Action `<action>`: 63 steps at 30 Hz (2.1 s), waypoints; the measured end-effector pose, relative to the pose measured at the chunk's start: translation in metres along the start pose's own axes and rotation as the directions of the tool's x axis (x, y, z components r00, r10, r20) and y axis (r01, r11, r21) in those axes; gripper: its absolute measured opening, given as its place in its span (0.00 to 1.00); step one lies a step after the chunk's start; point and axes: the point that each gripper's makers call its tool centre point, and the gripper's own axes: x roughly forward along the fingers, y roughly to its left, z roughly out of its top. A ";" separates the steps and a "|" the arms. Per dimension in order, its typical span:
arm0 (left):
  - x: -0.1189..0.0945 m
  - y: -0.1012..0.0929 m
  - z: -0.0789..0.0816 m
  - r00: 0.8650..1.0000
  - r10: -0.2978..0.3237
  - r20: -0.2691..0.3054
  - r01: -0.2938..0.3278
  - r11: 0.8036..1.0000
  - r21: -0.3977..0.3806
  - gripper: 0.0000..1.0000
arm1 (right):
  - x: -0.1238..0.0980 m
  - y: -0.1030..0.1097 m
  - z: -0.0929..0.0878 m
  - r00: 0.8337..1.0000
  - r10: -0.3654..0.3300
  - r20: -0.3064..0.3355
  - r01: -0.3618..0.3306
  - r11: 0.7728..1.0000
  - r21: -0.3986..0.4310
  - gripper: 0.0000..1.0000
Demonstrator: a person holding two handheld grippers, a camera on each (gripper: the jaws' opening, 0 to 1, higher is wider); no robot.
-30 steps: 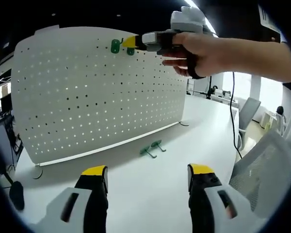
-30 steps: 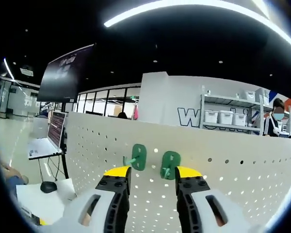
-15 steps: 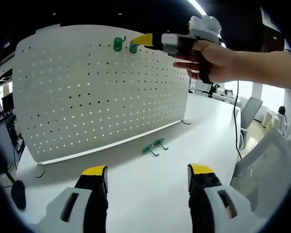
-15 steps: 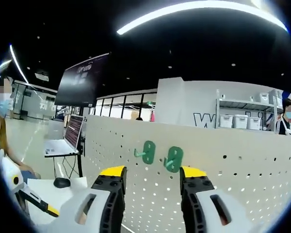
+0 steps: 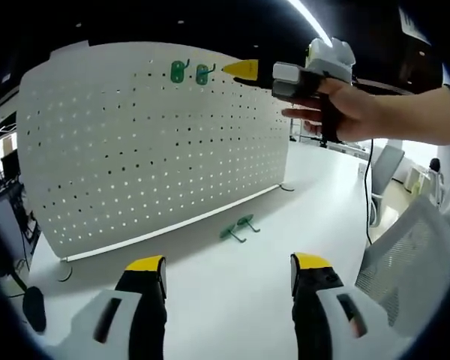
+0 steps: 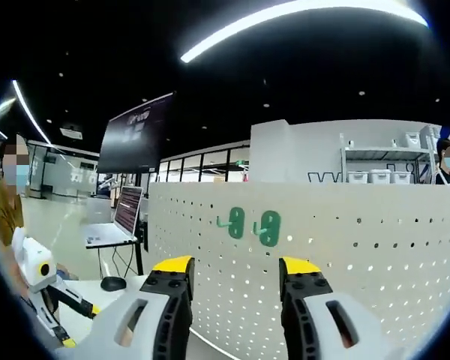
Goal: Insert the hook assembly into the mounting plate slot until the hook locks in place.
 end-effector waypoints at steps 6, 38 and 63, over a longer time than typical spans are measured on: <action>0.001 -0.002 0.003 1.000 -0.013 0.003 0.013 1.000 0.011 0.70 | -0.021 0.002 -0.012 0.999 0.037 -0.036 -0.037 0.999 -0.009 0.43; -0.007 0.003 -0.005 0.999 -0.033 -0.014 0.033 0.999 0.021 0.70 | -0.119 -0.011 -0.076 0.989 -0.009 -0.145 0.021 0.996 0.085 0.46; -0.011 0.008 -0.009 0.999 -0.035 -0.011 0.035 0.999 0.003 0.72 | -0.165 -0.005 -0.115 0.974 -0.031 -0.224 0.067 0.986 0.154 0.48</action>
